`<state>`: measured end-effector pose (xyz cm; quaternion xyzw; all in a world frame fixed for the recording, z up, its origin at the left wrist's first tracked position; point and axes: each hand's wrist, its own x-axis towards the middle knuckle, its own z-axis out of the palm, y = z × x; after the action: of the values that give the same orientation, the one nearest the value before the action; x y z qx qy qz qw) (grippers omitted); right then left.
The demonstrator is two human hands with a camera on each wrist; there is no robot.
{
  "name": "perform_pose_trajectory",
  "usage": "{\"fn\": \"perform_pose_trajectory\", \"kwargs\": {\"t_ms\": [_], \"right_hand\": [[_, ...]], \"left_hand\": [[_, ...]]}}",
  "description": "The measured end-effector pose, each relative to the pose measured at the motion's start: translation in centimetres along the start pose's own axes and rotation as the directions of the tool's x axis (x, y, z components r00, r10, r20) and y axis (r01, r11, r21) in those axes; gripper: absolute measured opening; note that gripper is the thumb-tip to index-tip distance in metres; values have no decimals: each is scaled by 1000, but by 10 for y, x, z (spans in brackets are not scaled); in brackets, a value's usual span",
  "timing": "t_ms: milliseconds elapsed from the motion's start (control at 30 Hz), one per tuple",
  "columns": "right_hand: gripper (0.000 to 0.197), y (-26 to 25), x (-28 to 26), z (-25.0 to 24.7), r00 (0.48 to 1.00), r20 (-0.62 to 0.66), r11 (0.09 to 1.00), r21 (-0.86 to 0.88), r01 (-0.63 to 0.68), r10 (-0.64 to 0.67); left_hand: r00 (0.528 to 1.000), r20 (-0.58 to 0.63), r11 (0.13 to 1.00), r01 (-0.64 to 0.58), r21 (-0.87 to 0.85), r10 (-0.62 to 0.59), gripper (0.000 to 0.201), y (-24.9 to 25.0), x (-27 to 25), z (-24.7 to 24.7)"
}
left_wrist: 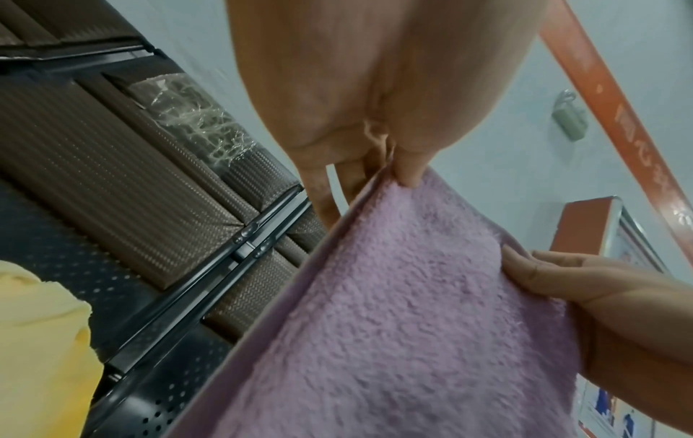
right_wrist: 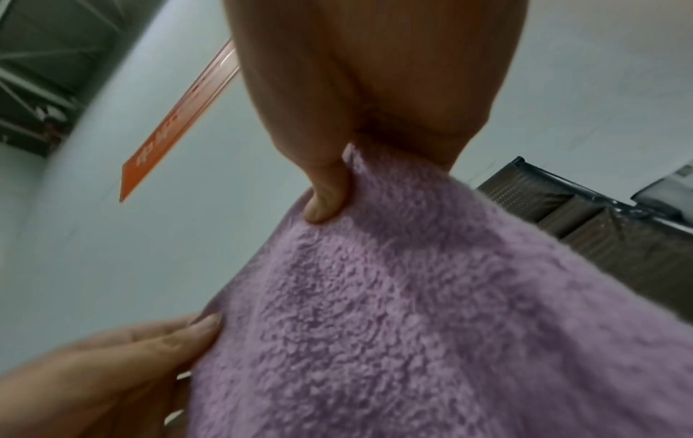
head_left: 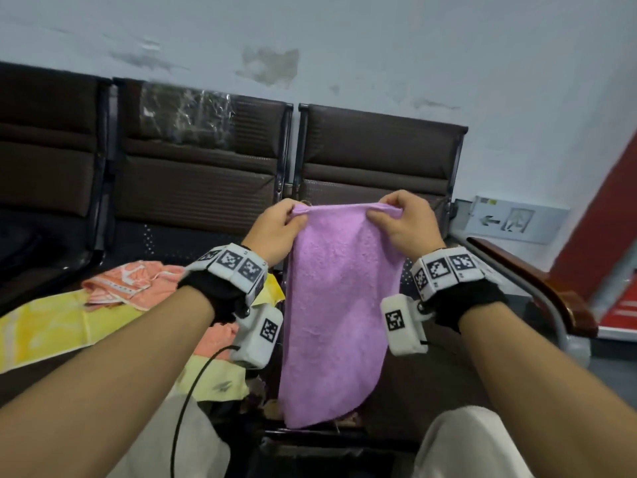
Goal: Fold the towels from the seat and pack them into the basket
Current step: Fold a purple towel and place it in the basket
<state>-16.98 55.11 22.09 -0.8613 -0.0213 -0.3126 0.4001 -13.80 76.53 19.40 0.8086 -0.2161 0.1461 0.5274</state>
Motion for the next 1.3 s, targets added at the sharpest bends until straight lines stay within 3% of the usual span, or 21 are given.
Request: {"fn": "perform_pose_trajectory", "kwargs": {"t_ms": [100,300,567,700,833,967,1133,1233,1300], "right_hand": [[15,7,10,5,1000,-21,1000,-16,-20,19],[13,7,-12,-2,997,-31,989,128,75,-72],[20,44,-132,-4,983,177,982,172,-72,41],[16,74,-181,4,942,289,973,104,-206,169],[6,101,-199,26,881,362,947,-13,-321,304],[4,122,-187,47,858,364,926,-37,-376,363],[8,152,-140,66,851,344,917,-106,-385,397],[8,171,-112,73,842,325,902,-178,-393,430],[8,183,-100,78,810,341,875,-261,-407,478]], "left_hand": [[999,-16,999,36,24,-36,18,-2,19,11],[991,-129,995,9,-95,-21,15,6,23,25],[989,48,984,144,-109,-140,16,-29,-92,48],[956,188,963,249,-105,-226,14,-58,-148,56],[926,227,948,316,-26,-302,18,-85,-170,71],[909,221,934,355,39,-355,19,-107,-155,81],[920,208,943,330,44,-331,17,-131,-104,100],[895,263,933,340,119,-360,20,-150,-69,116],[870,273,910,375,176,-411,21,-163,-52,127]]}}
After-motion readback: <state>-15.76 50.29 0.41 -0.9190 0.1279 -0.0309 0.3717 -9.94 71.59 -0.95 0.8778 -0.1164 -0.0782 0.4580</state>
